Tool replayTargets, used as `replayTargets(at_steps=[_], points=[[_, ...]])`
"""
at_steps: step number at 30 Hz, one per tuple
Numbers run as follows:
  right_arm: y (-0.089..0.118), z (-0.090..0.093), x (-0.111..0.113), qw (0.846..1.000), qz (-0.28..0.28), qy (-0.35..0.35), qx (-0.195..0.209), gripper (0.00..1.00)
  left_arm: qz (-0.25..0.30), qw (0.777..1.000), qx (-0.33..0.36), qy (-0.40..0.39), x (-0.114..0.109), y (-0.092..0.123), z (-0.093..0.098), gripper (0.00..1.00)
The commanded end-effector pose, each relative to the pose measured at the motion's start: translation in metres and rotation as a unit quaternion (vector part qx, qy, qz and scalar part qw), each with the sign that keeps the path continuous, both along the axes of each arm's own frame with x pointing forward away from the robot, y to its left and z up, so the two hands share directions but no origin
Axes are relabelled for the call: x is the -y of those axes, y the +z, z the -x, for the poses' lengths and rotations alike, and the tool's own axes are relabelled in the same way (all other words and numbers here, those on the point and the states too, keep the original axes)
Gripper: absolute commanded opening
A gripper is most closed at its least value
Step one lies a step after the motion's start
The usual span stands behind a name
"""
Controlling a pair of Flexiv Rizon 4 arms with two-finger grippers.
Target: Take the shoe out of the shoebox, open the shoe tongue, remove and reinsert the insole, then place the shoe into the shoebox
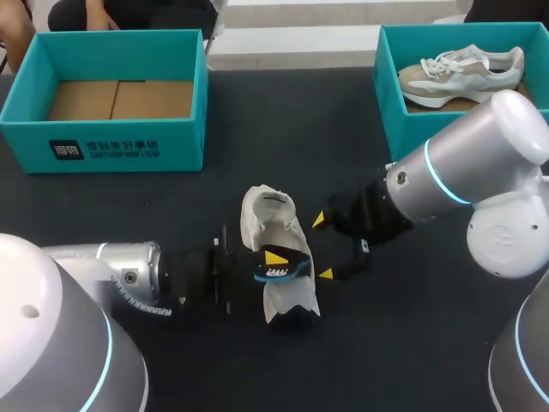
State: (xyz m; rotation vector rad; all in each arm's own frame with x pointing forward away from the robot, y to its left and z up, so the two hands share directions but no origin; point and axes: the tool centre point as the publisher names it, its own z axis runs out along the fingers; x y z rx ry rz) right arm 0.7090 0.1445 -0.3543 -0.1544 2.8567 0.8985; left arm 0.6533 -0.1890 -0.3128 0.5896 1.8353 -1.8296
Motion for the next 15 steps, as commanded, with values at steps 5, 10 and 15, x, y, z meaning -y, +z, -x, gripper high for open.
replayTargets(at_steps=[5,10,15], points=[[-0.001,0.001,0.0,1.0,-0.001,0.0,0.001,1.0,-0.01,1.0,-0.001,0.009,0.005,-0.016,-0.018,0.0],[-0.001,0.001,0.0,1.0,-0.001,0.0,0.001,1.0,-0.022,1.0,0.005,0.02,0.001,-0.025,-0.031,0.0],[-0.001,0.001,0.0,1.0,-0.001,0.0,0.001,1.0,-0.028,0.999,0.003,0.036,-0.004,-0.032,-0.039,0.0]])
